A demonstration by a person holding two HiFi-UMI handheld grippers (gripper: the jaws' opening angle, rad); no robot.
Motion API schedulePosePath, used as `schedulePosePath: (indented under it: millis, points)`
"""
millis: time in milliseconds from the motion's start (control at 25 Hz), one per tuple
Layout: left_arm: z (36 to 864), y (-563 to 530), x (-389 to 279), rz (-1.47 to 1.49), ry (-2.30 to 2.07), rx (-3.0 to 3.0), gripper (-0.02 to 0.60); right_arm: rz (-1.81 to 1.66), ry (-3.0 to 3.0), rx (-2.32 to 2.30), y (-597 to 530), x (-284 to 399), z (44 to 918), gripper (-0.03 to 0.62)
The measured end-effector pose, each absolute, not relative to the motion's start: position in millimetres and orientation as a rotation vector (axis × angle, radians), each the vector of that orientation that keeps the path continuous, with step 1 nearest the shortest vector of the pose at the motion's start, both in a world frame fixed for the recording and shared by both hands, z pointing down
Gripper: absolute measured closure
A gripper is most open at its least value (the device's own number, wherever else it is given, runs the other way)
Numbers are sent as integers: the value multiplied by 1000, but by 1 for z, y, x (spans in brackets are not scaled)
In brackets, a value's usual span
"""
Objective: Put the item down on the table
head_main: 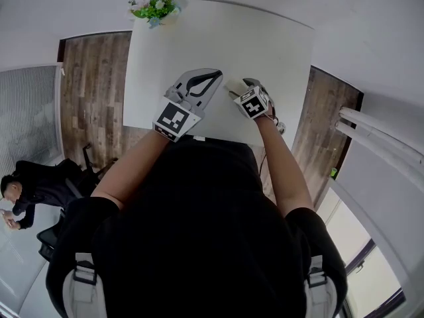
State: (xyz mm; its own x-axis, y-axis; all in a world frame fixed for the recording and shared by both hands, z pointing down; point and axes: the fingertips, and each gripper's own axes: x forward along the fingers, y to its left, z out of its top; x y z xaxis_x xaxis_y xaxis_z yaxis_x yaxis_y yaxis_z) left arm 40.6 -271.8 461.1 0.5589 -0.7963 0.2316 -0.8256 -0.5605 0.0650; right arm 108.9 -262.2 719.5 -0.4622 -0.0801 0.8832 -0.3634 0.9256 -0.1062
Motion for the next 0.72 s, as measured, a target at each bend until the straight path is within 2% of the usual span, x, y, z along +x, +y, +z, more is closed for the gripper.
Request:
schedulePosePath:
  millis: [520,720]
  points:
    - [438,-256,36,220,-1278,2724,588,388,-2517,755,-271,104,547,318]
    - [429,-254,32,176,-1252,2733,588,359,-2701,889,-266,102,479,357]
